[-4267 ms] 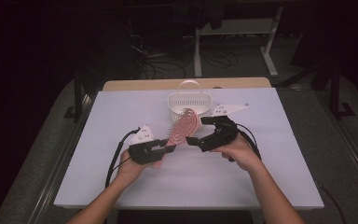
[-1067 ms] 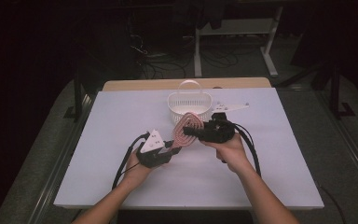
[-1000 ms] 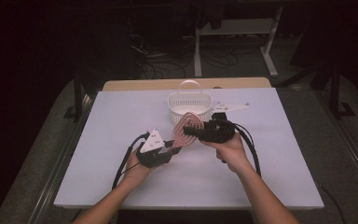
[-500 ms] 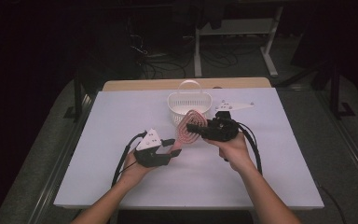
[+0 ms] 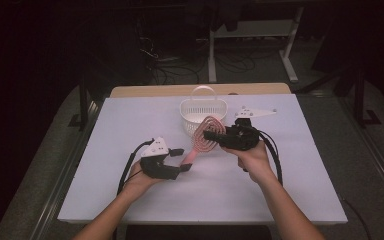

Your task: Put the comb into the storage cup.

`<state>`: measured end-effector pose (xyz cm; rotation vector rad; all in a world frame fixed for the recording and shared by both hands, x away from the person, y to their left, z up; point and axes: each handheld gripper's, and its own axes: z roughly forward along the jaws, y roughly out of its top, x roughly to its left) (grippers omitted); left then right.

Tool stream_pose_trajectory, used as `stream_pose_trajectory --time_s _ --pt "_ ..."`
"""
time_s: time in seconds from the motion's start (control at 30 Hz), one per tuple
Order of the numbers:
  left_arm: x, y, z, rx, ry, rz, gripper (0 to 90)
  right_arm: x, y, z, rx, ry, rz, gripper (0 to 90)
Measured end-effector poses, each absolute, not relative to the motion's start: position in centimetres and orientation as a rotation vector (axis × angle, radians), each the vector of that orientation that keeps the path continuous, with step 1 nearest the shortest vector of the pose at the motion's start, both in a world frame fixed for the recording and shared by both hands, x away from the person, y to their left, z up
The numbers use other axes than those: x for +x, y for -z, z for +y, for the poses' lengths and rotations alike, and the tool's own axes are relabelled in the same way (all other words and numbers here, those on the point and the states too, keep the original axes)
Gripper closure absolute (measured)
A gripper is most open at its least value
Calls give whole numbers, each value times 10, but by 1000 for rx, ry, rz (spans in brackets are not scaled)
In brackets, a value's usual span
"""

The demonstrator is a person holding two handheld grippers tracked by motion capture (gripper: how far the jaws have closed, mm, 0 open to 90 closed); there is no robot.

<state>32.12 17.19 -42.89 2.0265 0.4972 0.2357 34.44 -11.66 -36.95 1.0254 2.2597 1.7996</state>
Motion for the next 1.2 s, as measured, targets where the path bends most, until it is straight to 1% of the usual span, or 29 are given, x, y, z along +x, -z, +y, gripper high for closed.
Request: stream_pose_trajectory --time_s 0.07,0.17,0.27,0.37,0.4,0.47,0.57,0.63,0.7,0.87,1.2 --pt "322 429 174 2037 -228 495 345 345 369 -118 1023 -1799 2253 627" --pt "323 431 177 2052 -207 487 261 345 368 -120 1029 -1800 2244 627" --pt "324 431 182 2054 -198 490 215 345 368 -121 1032 -1800 2237 627" --pt "323 431 186 2061 -216 503 169 346 368 -123 1036 -1800 2233 627" --pt "323 431 188 2061 -227 516 137 346 368 -123 1037 -1799 2232 627" --pt "322 431 193 2060 -237 527 120 345 367 -124 1036 -1796 2226 627" --pt "322 433 199 2077 -230 534 68 345 366 -126 1038 -1800 2219 627" --pt "321 436 204 2089 -238 546 14 345 366 -127 1036 -1799 2216 627" --pt "320 438 209 2093 -235 567 0 345 366 -127 1036 -1800 2213 627" --pt "317 440 222 2085 -243 606 0 345 365 -128 1035 -1799 2210 627" --pt "305 446 239 2091 -258 606 0 345 365 -128 1036 -1799 2204 628"
